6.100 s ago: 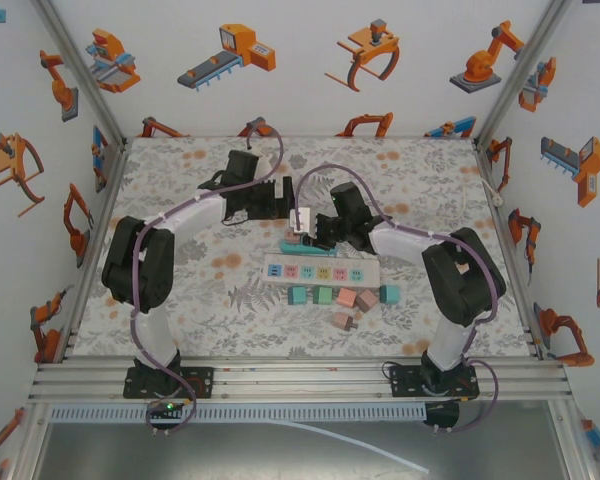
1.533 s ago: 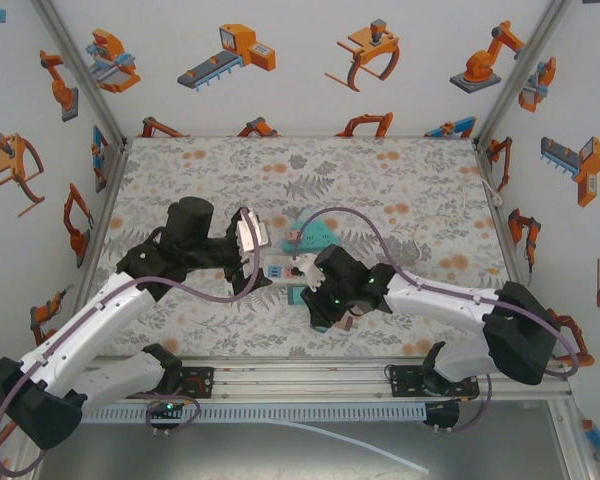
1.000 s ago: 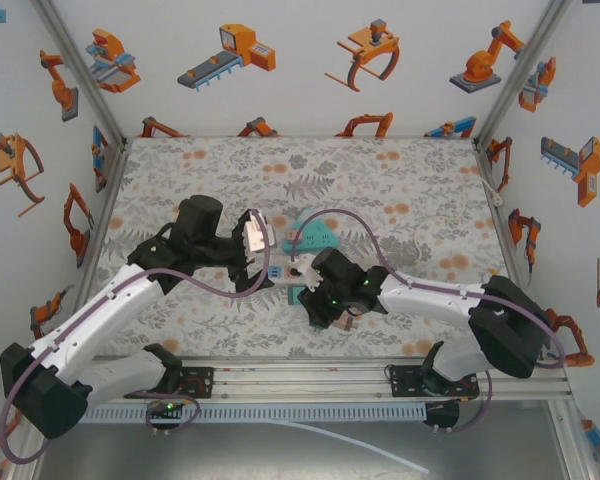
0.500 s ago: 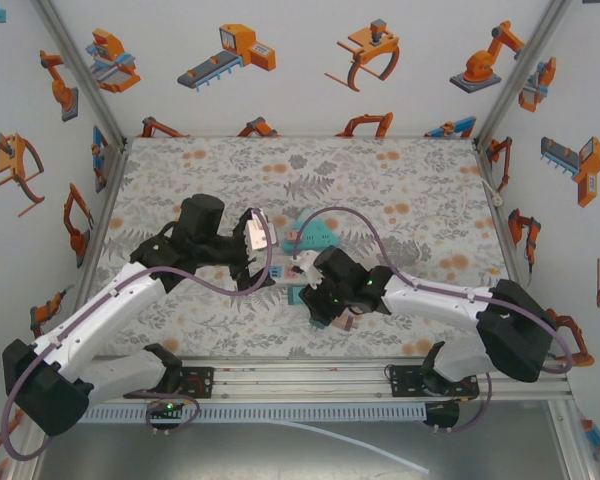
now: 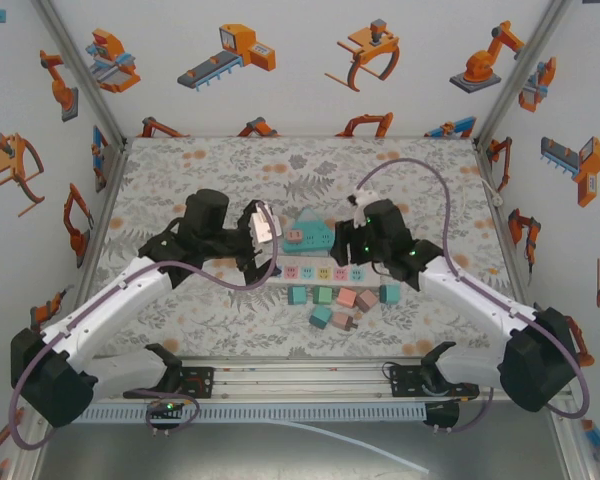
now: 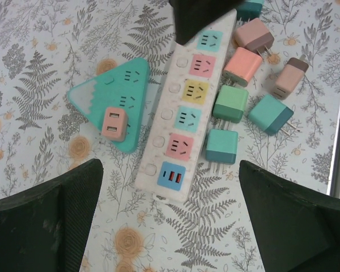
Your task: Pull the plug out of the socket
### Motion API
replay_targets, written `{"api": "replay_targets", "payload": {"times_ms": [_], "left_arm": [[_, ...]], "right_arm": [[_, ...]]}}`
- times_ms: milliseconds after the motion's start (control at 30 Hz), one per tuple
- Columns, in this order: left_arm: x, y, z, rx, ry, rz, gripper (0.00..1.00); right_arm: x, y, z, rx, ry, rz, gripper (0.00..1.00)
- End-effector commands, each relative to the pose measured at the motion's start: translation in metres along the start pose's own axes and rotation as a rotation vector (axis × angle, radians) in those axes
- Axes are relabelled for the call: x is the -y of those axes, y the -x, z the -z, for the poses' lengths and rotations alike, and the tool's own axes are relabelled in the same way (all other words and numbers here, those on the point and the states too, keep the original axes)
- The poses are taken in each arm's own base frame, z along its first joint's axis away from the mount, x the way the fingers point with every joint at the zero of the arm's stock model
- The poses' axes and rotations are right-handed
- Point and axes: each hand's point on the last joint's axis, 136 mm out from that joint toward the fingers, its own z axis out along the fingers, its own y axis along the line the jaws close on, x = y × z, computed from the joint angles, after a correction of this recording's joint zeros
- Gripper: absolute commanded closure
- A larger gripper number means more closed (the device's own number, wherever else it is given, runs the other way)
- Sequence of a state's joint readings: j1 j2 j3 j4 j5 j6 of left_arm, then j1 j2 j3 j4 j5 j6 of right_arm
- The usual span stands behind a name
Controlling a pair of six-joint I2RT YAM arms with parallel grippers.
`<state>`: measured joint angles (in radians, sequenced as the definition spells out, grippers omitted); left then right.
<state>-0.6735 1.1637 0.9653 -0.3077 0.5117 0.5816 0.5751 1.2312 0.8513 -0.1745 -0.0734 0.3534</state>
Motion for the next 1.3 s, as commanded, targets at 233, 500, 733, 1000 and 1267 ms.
{"api": "replay_targets", "payload": {"times_ms": [233,500,733,1000,1267], "left_arm": [[-0.039,0.009,-0.059,-0.005,0.037,-0.194,0.03],[-0.054,-0.027,-0.108,-0.102,0.022,-0.270,0.02],[-0.057,-0.064,-0.135,-0.235,-0.046,-0.297,0.19],[-0.067,-0.090,-0.147,-0.308,-0.047,-0.295,0.44],[-0.064,-0.106,-0.155,-0.350,-0.092,-0.267,0.57]], "right_arm": [[0.049,0.059,-0.040,-0.046,0.004,-0.320,0.37],[0.048,0.054,-0.088,-0.180,0.074,-0.298,0.34],[0.047,0.039,-0.115,-0.255,0.097,-0.320,0.34],[0.040,0.022,-0.131,-0.302,0.107,-0.308,0.33],[0.036,0.011,-0.145,-0.326,0.097,-0.309,0.33]]}}
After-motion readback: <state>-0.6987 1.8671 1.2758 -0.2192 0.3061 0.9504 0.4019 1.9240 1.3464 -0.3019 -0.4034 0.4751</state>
